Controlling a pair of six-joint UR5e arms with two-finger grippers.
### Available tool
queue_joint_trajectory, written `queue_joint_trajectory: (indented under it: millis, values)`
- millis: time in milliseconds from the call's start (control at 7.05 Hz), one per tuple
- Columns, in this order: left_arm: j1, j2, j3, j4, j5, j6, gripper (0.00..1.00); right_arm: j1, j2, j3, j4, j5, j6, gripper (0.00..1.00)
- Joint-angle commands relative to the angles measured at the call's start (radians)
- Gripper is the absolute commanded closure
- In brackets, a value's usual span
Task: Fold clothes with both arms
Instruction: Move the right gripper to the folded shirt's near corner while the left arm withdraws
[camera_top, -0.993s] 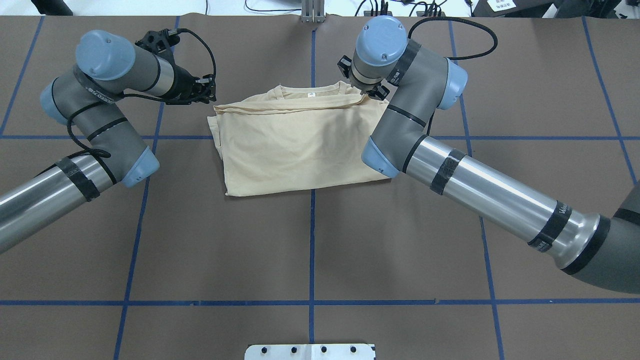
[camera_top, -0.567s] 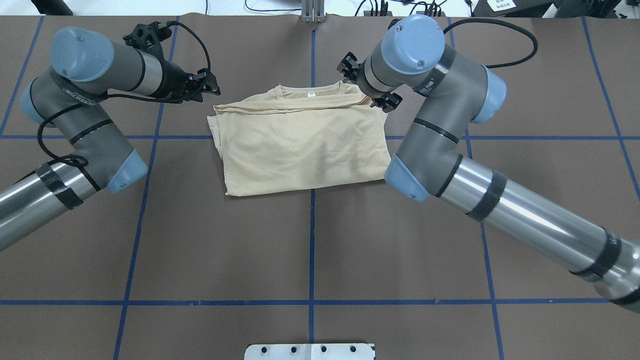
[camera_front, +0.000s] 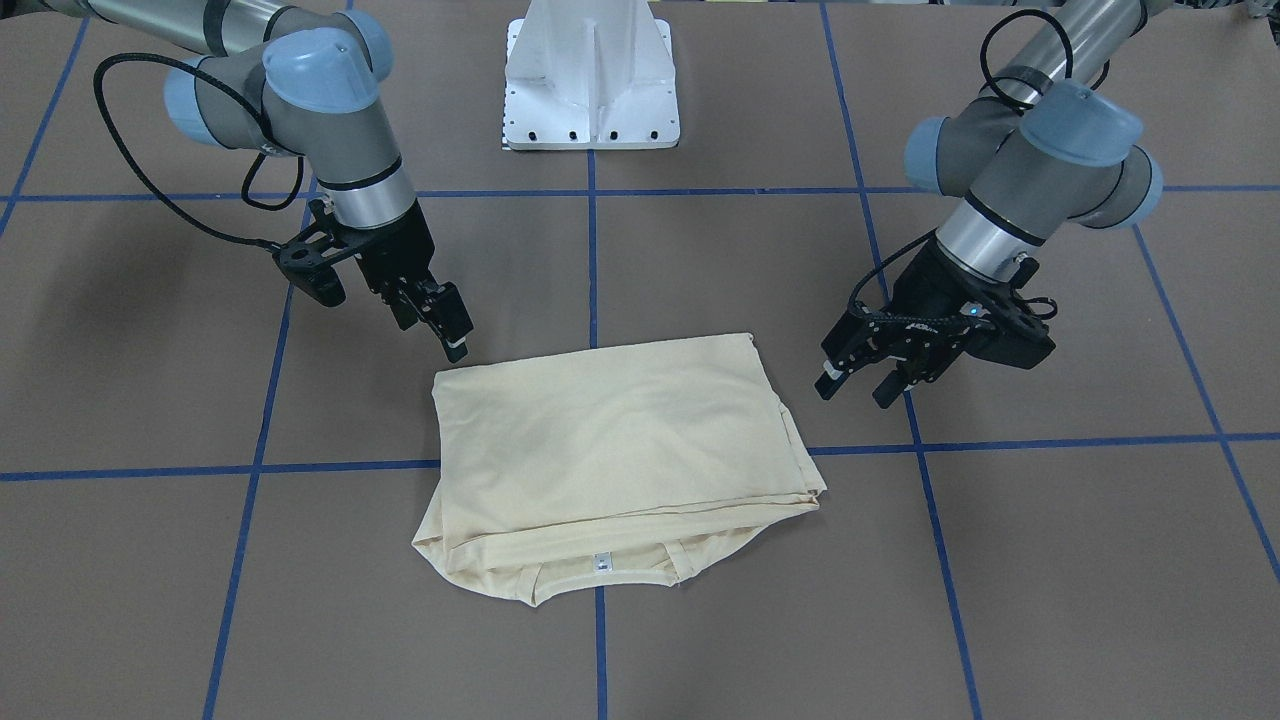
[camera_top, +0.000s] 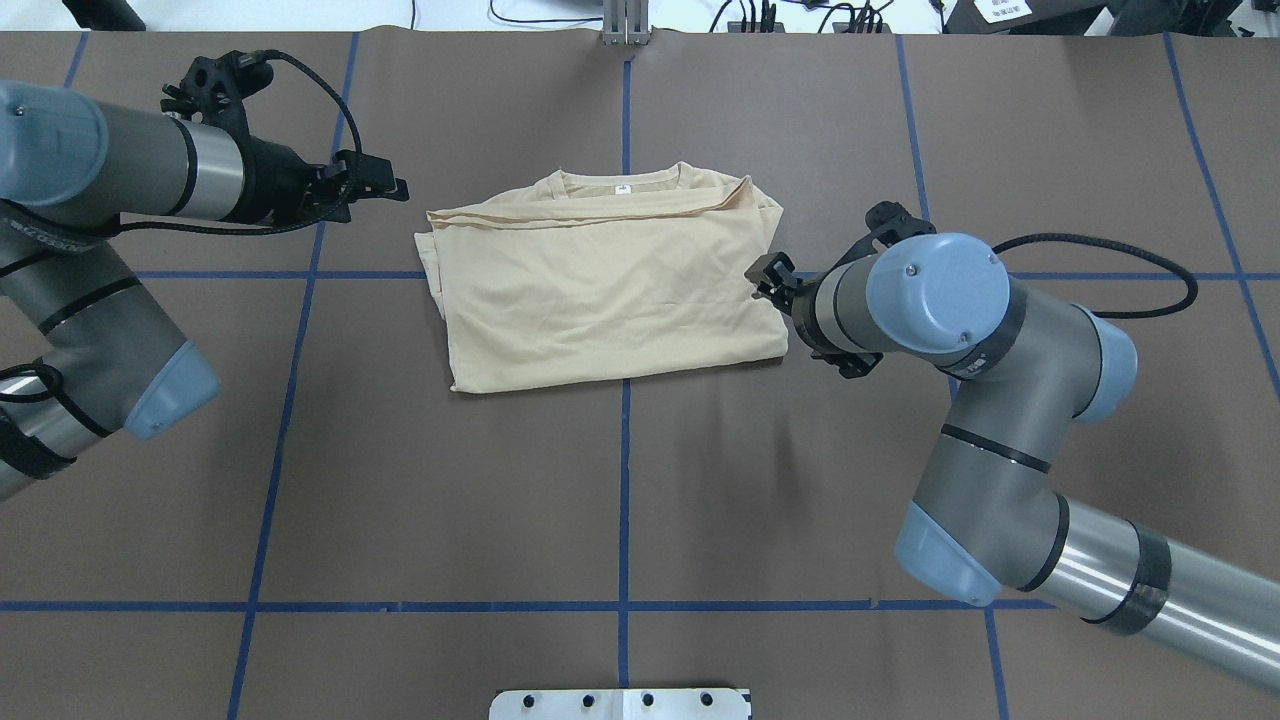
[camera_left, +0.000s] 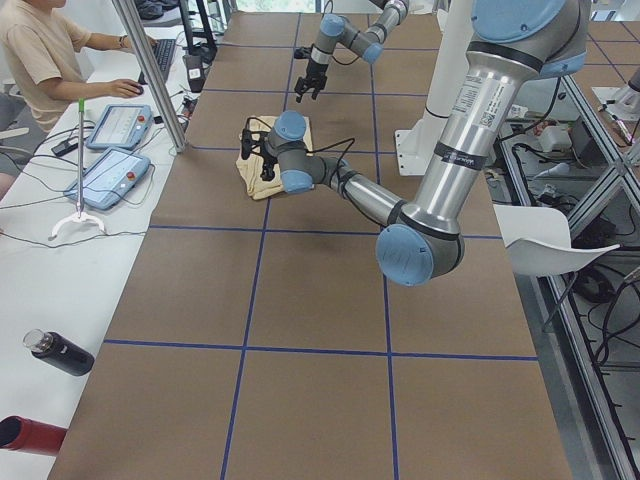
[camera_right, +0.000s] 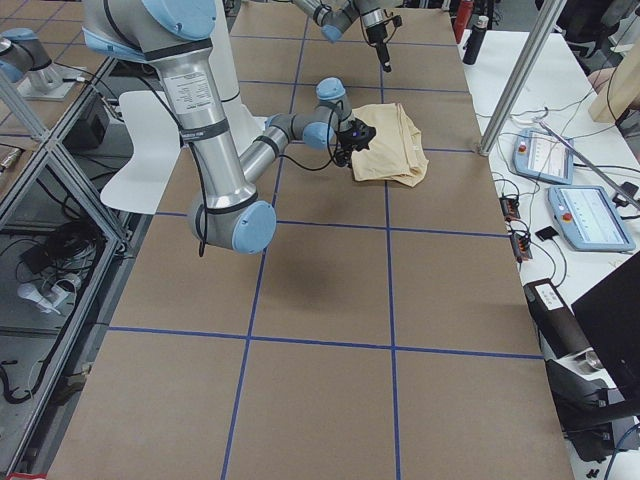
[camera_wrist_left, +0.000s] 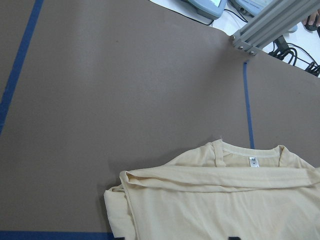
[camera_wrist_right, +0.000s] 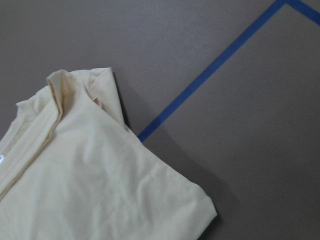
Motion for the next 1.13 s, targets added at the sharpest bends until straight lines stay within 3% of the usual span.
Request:
queue_joint_trajectory:
  millis: [0, 567, 993]
  values:
    - [0.000, 0.009, -0.025, 0.002, 0.011, 0.001, 0.12, -0.062, 0.019, -0.098, 0.002, -0.132, 0.093, 0.00]
    - [0.006, 0.014, -0.042, 0.003, 0.069, 0.005, 0.12, -0.030, 0.049, -0.149, 0.065, -0.149, 0.087, 0.14]
    - [0.006, 0.014, -0.044, 0.003, 0.068, 0.009, 0.12, -0.033, 0.053, -0.167, 0.065, -0.145, 0.077, 0.15]
